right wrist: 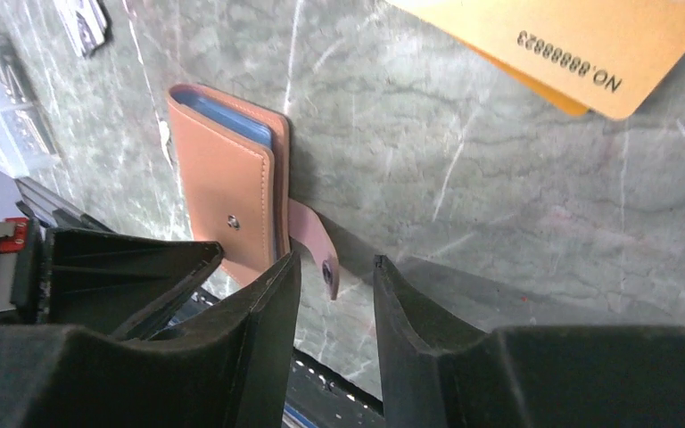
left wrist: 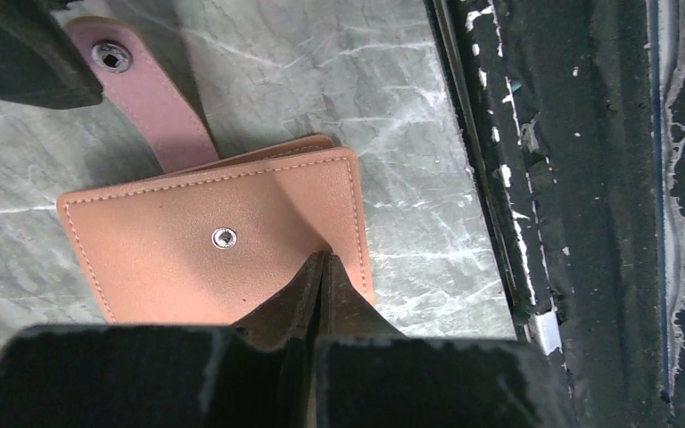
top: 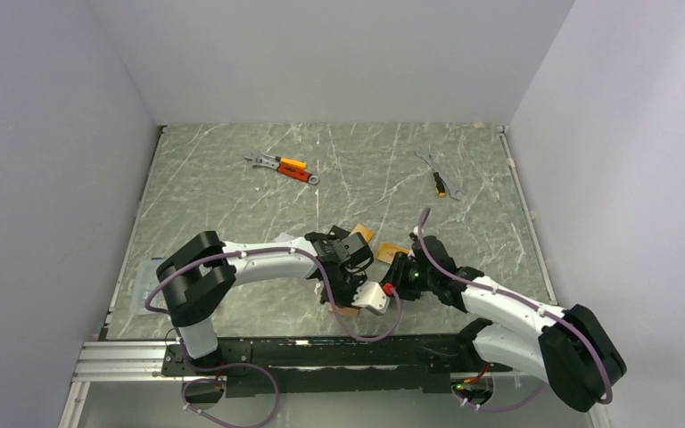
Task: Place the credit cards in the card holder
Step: Close the card holder at the center of the board.
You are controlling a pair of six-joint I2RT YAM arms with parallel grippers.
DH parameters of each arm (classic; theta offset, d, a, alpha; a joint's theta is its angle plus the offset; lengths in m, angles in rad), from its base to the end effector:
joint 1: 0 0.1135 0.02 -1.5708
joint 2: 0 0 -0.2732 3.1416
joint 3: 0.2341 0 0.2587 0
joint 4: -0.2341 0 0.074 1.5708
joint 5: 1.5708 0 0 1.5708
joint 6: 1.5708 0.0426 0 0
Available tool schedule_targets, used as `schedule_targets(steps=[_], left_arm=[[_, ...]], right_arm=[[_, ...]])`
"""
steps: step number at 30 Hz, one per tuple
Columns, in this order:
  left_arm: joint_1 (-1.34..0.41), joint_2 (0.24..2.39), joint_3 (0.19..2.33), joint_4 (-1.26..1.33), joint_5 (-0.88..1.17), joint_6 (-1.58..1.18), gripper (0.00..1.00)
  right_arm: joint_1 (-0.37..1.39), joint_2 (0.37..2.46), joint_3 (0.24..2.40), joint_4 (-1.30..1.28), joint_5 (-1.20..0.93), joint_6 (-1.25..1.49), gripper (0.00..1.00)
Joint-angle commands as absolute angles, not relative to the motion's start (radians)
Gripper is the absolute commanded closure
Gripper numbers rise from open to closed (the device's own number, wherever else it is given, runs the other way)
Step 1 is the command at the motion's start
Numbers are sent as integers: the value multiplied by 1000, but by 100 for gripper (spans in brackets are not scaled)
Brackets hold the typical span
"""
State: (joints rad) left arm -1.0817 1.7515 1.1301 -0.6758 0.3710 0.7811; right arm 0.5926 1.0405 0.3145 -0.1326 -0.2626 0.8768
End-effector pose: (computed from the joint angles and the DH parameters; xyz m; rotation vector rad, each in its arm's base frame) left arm 0.1458 -0.3068 0.1751 2.3470 1.6528 -0.5916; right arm 0.1474 0.1125 0.1398 0.2450 2.6258 0.9149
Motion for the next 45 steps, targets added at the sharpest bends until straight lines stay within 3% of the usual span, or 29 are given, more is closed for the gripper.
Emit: schedule_targets(steps=[1,9,17,27,35,45], left_arm=[[-1080,1764,1099,-627,295,800,97],[-1080,1757,1070,-602,285,766,98],[-1080,1770,1073,-586,280,749,98],[-1080,1780,1081,-580,266,727,99],[-1080,1784,1085,-566,267,706,100],[-1077,1757,1054,-529,267,720,100]], right_arm=[[566,1044,376,-148,-270,837,63],[534,1098,387,-122,-328,823,73],[533,1092,387,-125,-357,813,72],[532,1101,377,-115,-365,819,100],[532,1094,407,-90,-427,845,100],[534,1277,518,-37,-527,849,100]])
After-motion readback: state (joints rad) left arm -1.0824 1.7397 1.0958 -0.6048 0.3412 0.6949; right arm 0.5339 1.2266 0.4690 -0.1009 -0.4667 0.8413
